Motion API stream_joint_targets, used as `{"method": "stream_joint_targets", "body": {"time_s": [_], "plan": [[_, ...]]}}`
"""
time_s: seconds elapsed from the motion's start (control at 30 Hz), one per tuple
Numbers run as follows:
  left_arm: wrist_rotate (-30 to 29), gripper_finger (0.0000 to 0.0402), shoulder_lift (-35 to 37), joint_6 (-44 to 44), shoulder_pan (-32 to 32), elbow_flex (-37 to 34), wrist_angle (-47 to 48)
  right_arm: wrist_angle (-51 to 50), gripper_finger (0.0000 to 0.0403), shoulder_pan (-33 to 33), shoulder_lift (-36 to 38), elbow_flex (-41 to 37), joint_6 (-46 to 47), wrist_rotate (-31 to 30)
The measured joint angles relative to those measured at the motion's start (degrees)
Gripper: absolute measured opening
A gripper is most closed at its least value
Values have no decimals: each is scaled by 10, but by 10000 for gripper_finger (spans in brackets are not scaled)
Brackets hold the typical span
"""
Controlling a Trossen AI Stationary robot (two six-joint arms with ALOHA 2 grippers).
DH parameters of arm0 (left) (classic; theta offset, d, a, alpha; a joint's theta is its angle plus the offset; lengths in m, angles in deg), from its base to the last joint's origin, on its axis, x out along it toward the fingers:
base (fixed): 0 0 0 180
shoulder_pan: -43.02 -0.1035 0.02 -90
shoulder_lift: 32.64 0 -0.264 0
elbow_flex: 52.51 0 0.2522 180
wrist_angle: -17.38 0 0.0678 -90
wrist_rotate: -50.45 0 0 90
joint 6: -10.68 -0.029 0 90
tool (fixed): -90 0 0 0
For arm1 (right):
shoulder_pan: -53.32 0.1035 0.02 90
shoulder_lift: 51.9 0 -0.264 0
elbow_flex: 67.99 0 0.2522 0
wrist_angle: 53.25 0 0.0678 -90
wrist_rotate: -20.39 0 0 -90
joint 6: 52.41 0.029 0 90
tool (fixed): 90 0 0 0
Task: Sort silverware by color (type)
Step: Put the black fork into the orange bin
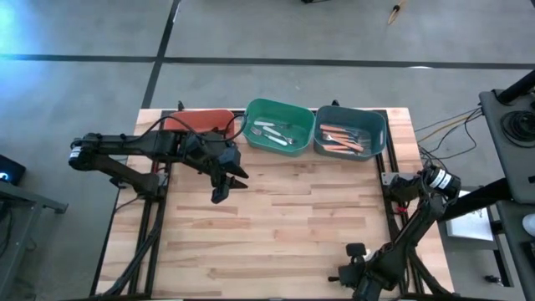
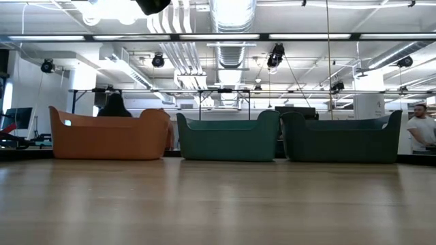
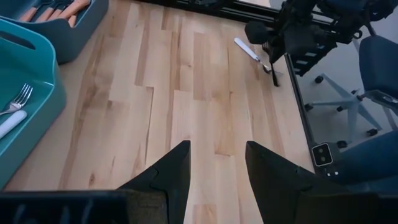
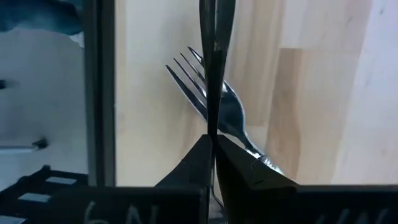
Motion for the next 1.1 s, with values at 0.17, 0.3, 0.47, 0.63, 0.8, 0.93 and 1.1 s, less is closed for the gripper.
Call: {"method": "stream_joint_targets", "body": {"time_s": [0.17, 0.3, 0.47, 0.63, 0.8, 0.93, 1.1], "plan": [[0, 136, 0, 4, 0, 0, 0, 2, 9, 10, 1, 1, 18, 26], [0, 136, 0, 4, 0, 0, 0, 3, 9, 14, 2, 1, 17, 22], [0, 136, 0, 4, 0, 0, 0, 7, 9, -1, 8, 1, 13, -42], [0, 136, 0, 5, 0, 0, 0, 12, 9, -21, 27, 1, -13, -102], [0, 136, 0, 6, 0, 0, 0, 12, 9, -53, 38, 1, -58, -162], [0, 136, 0, 6, 0, 0, 5, 12, 9, -92, 32, -4, -102, -177], [0, 136, 0, 6, 0, 0, 23, 10, 9, -130, 30, -35, -128, -166]]}}
